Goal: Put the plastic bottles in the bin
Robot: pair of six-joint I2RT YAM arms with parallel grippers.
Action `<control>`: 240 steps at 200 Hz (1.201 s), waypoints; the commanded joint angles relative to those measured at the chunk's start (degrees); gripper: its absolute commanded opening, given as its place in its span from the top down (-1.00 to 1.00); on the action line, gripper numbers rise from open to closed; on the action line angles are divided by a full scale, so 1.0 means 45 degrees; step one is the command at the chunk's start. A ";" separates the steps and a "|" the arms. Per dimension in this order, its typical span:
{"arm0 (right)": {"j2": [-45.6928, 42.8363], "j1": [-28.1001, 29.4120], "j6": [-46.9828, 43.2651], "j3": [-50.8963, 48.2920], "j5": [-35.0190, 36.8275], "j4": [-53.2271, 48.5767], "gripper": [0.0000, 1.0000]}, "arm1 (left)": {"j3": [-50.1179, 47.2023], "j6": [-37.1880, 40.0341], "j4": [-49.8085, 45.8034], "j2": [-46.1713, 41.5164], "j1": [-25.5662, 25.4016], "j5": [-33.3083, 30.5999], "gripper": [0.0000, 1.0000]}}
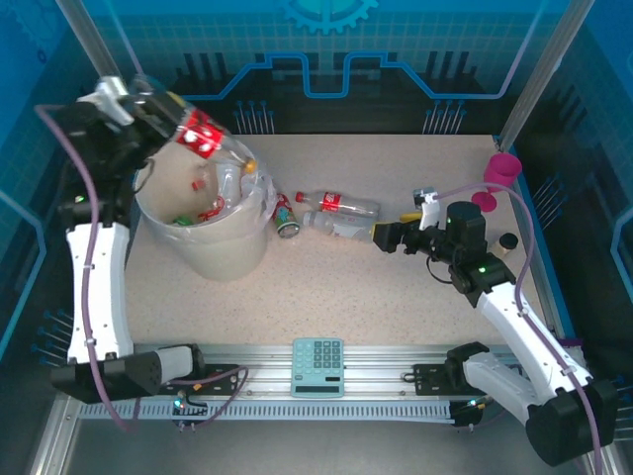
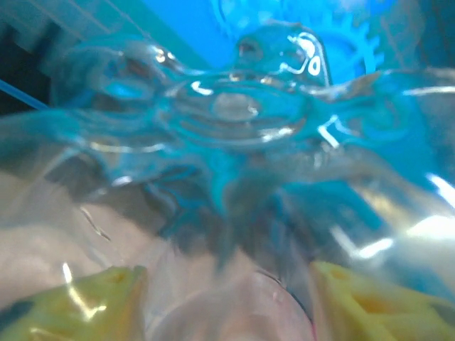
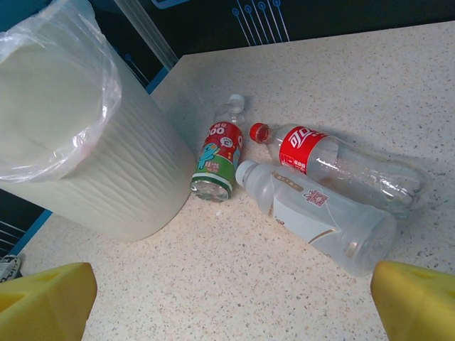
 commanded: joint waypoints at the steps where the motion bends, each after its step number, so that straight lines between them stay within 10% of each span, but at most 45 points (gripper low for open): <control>1: 0.0044 -0.0150 -0.0416 -0.0012 0.0028 -0.0109 -0.99 | -0.0255 -0.0621 -0.0207 -0.0229 0.1514 0.1848 0.05; 69: 0.0164 -0.0167 -0.0783 0.0015 0.0242 -0.0388 -0.99 | 0.1651 0.4502 -0.4661 0.1490 0.2443 -0.1588 0.11; 117: 0.0606 -0.0145 -0.0699 -0.0040 0.0147 -0.0099 -0.99 | 0.3839 0.7646 -0.7440 0.2931 0.0637 -0.3977 0.17; 240: 0.0453 -0.0101 -0.0872 -0.0271 0.0340 -0.0053 -0.99 | 0.0083 0.7445 -0.7268 0.3197 -0.1782 -0.4834 0.07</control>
